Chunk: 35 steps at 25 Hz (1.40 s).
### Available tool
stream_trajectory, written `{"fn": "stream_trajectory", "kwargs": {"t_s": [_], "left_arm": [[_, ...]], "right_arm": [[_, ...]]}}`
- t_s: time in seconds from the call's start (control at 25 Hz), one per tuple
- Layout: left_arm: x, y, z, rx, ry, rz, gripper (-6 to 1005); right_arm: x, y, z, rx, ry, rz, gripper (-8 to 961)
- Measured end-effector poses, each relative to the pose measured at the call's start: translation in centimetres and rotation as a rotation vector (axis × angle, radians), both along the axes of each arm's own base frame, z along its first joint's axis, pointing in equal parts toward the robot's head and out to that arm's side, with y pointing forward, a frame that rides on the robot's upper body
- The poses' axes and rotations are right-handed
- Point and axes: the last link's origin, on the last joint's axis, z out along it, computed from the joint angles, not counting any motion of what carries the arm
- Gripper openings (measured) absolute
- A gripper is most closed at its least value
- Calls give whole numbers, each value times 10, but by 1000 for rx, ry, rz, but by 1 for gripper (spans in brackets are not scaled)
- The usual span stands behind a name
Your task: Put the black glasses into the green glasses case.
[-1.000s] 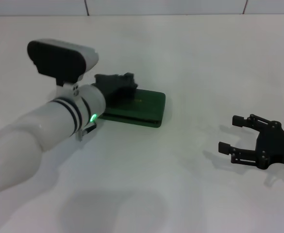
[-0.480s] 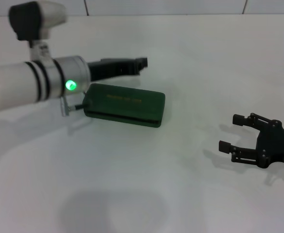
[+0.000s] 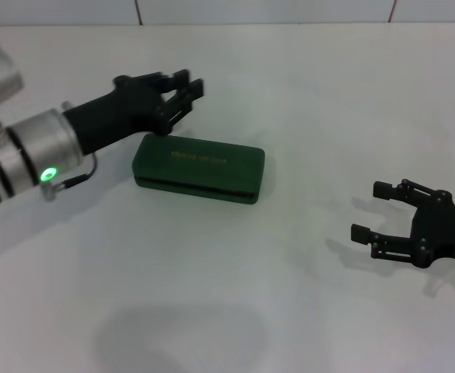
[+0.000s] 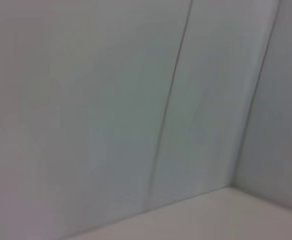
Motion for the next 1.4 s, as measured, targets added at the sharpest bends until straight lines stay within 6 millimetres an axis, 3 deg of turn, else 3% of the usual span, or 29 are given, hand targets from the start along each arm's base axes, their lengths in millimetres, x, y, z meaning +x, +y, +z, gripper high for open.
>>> {"fn": "stream_trajectory", "kwargs": {"t_s": [0.08, 0.32, 0.56, 0.6, 0.72, 1.0, 1.16, 1.4], "left_arm": [[-11, -8, 2, 73, 34, -19, 192], [-46, -35, 8, 174, 113, -7, 433], [-66, -85, 28, 126, 72, -74, 686], [-66, -85, 28, 126, 72, -74, 731], [-73, -116, 31, -11, 76, -115, 866], [-85, -141, 35, -246, 118, -64, 880], [-90, -142, 41, -246, 125, -45, 888], [-89, -142, 44, -242, 123, -53, 888]], "right_arm": [[0, 1, 1, 12, -7, 10, 884], [0, 7, 12, 112, -14, 65, 884], [-6, 2, 25, 136, 14, 161, 884], [-6, 1, 26, 134, 15, 176, 884], [-8, -7, 29, 115, 21, 229, 884], [-5, -25, 23, 2, -5, 303, 884], [-5, -30, 10, -45, -20, 303, 883], [-6, -29, 7, -42, -25, 296, 883]]}}
